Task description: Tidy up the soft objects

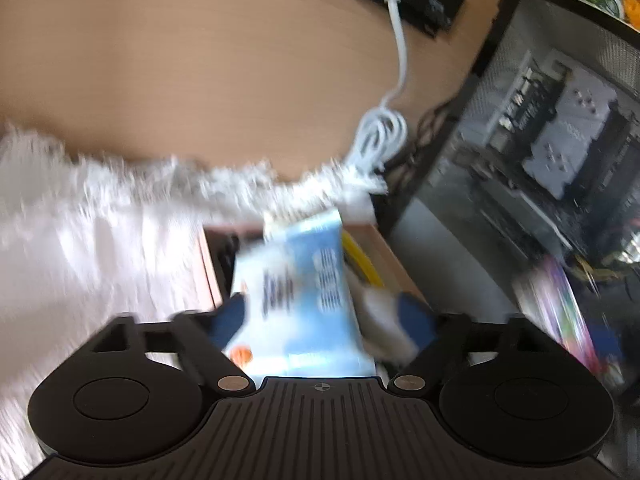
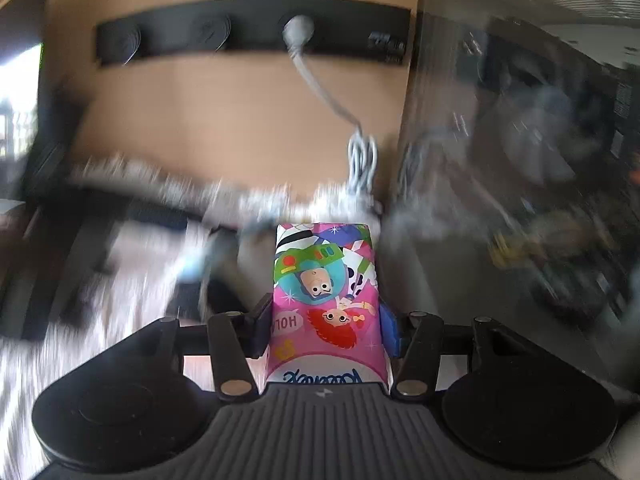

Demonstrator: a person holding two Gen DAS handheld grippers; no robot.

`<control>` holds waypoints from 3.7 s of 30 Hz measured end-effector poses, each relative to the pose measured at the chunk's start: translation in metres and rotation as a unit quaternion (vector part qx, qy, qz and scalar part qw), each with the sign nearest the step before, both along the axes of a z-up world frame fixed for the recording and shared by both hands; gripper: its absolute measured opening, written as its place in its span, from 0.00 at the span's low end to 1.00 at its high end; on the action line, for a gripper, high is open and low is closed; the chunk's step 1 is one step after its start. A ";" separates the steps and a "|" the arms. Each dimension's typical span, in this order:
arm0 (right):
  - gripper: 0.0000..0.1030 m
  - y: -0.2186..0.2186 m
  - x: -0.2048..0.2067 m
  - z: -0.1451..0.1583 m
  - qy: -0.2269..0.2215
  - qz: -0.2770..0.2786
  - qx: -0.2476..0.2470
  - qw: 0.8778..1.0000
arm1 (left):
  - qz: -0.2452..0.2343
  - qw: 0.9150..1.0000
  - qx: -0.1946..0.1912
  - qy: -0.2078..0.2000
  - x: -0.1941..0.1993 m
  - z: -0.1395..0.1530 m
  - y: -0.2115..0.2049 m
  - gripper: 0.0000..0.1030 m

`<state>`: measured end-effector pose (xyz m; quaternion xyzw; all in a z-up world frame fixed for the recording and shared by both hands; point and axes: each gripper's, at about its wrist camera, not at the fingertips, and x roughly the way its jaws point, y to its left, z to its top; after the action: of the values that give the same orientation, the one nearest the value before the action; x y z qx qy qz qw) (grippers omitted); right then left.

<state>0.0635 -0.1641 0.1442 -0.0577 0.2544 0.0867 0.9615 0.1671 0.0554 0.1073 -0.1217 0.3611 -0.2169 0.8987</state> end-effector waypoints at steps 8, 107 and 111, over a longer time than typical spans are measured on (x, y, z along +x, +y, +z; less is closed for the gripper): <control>0.54 0.024 0.130 -0.048 0.044 -0.035 0.025 0.998 | 0.018 1.000 0.007 -0.014 -0.002 -0.012 -0.002 0.61; 0.91 -0.010 -0.048 -0.151 0.069 -0.008 0.020 0.997 | 0.187 0.964 0.186 -0.046 -0.185 -0.101 -0.049 0.62; 0.91 -0.010 -0.048 -0.151 0.069 -0.008 0.020 0.997 | 0.187 0.964 0.185 -0.046 -0.185 -0.100 -0.050 0.62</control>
<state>0.0153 -0.1743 -0.0073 -0.0301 0.3188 0.0878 0.9433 -0.0176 0.0056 0.0069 -0.0083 0.3240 0.0206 0.9458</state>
